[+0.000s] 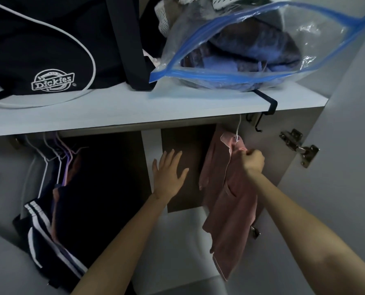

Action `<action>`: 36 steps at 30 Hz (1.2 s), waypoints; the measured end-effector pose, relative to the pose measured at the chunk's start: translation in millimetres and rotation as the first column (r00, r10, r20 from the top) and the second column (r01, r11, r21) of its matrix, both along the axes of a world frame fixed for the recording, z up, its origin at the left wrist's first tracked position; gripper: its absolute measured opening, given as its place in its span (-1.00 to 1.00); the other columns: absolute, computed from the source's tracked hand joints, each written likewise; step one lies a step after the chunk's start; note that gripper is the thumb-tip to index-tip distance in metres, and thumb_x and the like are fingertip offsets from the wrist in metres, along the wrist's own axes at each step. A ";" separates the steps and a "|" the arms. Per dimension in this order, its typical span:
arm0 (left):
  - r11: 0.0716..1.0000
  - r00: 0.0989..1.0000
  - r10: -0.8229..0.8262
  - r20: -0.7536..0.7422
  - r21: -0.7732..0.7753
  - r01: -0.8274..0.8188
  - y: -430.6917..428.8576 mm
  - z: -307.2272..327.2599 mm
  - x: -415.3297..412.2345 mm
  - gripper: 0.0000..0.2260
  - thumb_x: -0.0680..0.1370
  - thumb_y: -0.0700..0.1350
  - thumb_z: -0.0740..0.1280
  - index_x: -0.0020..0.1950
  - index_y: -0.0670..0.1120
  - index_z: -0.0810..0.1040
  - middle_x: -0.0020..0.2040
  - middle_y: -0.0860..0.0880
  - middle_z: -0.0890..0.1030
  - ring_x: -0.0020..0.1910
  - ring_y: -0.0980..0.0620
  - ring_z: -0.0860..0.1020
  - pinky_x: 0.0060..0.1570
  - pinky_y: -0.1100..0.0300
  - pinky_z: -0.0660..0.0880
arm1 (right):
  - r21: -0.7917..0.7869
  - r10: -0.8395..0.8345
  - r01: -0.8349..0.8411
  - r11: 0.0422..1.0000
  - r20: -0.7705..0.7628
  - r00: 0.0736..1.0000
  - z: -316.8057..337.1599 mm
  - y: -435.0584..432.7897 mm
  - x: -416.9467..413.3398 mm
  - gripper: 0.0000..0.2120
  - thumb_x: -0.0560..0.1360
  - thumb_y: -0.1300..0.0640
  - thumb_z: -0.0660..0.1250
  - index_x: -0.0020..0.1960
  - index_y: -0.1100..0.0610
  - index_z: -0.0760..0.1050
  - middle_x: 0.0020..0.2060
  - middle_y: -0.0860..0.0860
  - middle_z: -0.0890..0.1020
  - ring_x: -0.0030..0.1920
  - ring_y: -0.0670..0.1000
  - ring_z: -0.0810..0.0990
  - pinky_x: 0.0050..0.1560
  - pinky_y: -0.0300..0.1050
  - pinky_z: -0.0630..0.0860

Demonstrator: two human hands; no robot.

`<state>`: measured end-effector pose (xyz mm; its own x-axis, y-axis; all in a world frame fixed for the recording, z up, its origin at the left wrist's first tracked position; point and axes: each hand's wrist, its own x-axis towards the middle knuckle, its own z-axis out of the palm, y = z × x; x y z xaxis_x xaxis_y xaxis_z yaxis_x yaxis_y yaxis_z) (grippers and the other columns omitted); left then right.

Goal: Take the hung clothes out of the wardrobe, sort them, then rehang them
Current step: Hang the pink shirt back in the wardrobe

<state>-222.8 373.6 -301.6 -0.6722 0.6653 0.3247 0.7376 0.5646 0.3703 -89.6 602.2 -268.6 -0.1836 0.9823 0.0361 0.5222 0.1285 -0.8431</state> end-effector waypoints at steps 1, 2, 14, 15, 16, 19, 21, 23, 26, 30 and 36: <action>1.000 1.000 0.000 0.002 -0.009 0.000 2.6 0.6 -1.0 -0.47 0.64 0.18 0.15 0.59 0.06 0.17 0.61 -0.01 0.15 0.60 -0.03 0.00 0.53 -0.15 -0.11 | 0.001 -0.007 0.007 1.000 0.004 1.000 -1.5 2.7 1.1 -0.66 0.52 0.04 0.27 -0.03 0.34 0.60 -0.04 0.34 0.63 0.03 0.34 0.59 0.05 0.01 0.50; 1.000 1.000 0.001 0.003 -0.023 -0.001 4.8 1.0 -2.2 -0.46 0.65 0.19 0.15 0.59 0.07 0.17 0.61 -0.01 0.14 0.60 -0.03 0.00 0.53 -0.15 -0.12 | 0.005 -0.013 0.013 1.000 0.004 1.000 -2.2 4.5 2.0 -0.66 0.52 0.04 0.26 -0.02 0.33 0.61 -0.04 0.34 0.63 0.03 0.34 0.59 0.05 0.01 0.50; 0.996 0.999 0.000 0.045 -0.088 0.004 10.2 -0.8 -1.2 -0.46 0.65 0.19 0.12 0.60 0.08 0.12 0.61 0.01 0.12 0.60 -0.01 -0.04 0.53 -0.13 -0.17 | 0.036 -0.061 0.062 0.997 -0.006 0.998 -8.1 18.7 3.8 -0.68 0.54 0.11 0.24 -0.01 0.37 0.59 -0.02 0.37 0.62 0.04 0.36 0.58 0.09 0.08 0.49; 0.996 0.999 -0.003 0.048 -0.086 0.008 10.5 -0.9 -1.2 -0.46 0.65 0.19 0.13 0.60 0.08 0.13 0.61 0.01 0.13 0.60 -0.01 -0.04 0.52 -0.13 -0.18 | 0.045 -0.052 0.052 0.998 0.006 0.999 -8.0 19.7 4.7 -0.69 0.54 0.11 0.25 0.01 0.37 0.58 -0.02 0.37 0.62 0.05 0.36 0.58 0.09 0.09 0.48; 0.997 0.999 -0.007 0.049 -0.082 0.011 10.5 -1.5 -1.0 -0.46 0.65 0.19 0.13 0.60 0.08 0.13 0.61 0.01 0.13 0.60 -0.01 -0.04 0.52 -0.13 -0.18 | 0.057 -0.039 0.038 0.998 0.020 0.999 -8.2 20.3 6.0 -0.70 0.55 0.12 0.26 0.03 0.37 0.57 0.00 0.36 0.62 0.06 0.35 0.58 0.10 0.10 0.48; 0.997 0.998 -0.033 0.055 -0.063 0.037 10.4 -2.5 0.8 -0.47 0.65 0.18 0.14 0.59 0.08 0.15 0.61 0.01 0.15 0.60 -0.02 -0.02 0.52 -0.12 -0.18 | 0.078 0.020 -0.026 0.997 0.074 0.997 -8.8 18.5 12.5 -0.74 0.58 0.12 0.29 0.10 0.33 0.50 0.06 0.33 0.60 0.11 0.34 0.57 0.09 0.10 0.47; 0.997 0.996 -0.066 0.063 -0.042 0.069 12.1 -2.8 3.6 -0.47 0.65 0.17 0.16 0.59 0.07 0.17 0.60 0.01 0.16 0.60 -0.02 -0.01 0.52 -0.12 -0.18 | 0.093 0.064 -0.072 0.993 0.086 0.994 -9.2 15.0 19.8 -0.72 0.57 0.11 0.33 0.14 0.31 0.43 0.09 0.30 0.59 0.11 0.33 0.56 0.07 0.10 0.47; 0.994 0.993 -0.105 0.055 -0.021 0.106 14.3 -1.9 9.6 -0.47 0.64 0.17 0.17 0.58 0.06 0.19 0.59 0.00 0.18 0.59 -0.04 0.02 0.52 -0.12 -0.16 | 0.112 0.100 -0.113 0.987 0.112 0.989 -8.9 10.2 29.3 -0.65 0.54 0.14 0.36 0.22 0.30 0.39 0.15 0.29 0.56 0.16 0.31 0.54 0.11 0.10 0.45; 0.986 0.985 -0.168 0.038 -0.005 0.168 17.9 -1.0 20.7 -0.47 0.64 0.17 0.18 0.58 0.06 0.21 0.58 0.00 0.22 0.59 -0.05 0.05 0.53 -0.13 -0.11 | 0.152 0.145 -0.170 0.974 0.164 0.976 -3.4 -3.9 45.3 -0.53 0.52 0.14 0.39 0.35 0.28 0.36 0.25 0.27 0.51 0.26 0.29 0.48 0.23 0.11 0.44; 0.968 0.968 -0.251 0.020 -0.003 0.251 17.0 4.5 36.4 -0.47 0.64 0.17 0.18 0.58 0.05 0.21 0.58 0.00 0.22 0.59 -0.04 0.06 0.53 -0.14 -0.11 | 0.246 0.210 -0.294 0.924 0.317 0.925 4.2 -41.6 79.4 -0.36 0.57 0.02 0.34 0.55 0.15 0.15 0.40 0.19 0.42 0.37 0.24 0.39 0.31 0.15 0.40; 0.919 0.919 -0.394 -0.002 0.000 0.394 2.8 3.0 62.3 -0.46 0.63 0.17 0.21 0.57 0.05 0.21 0.59 -0.02 0.21 0.59 -0.05 0.05 0.51 -0.17 -0.12 | 0.284 0.138 -0.323 0.903 0.519 0.844 5.2 -114.2 136.0 -0.34 0.59 -0.09 0.24 0.59 0.01 0.05 0.47 0.10 0.32 0.45 0.18 0.28 0.36 0.14 0.31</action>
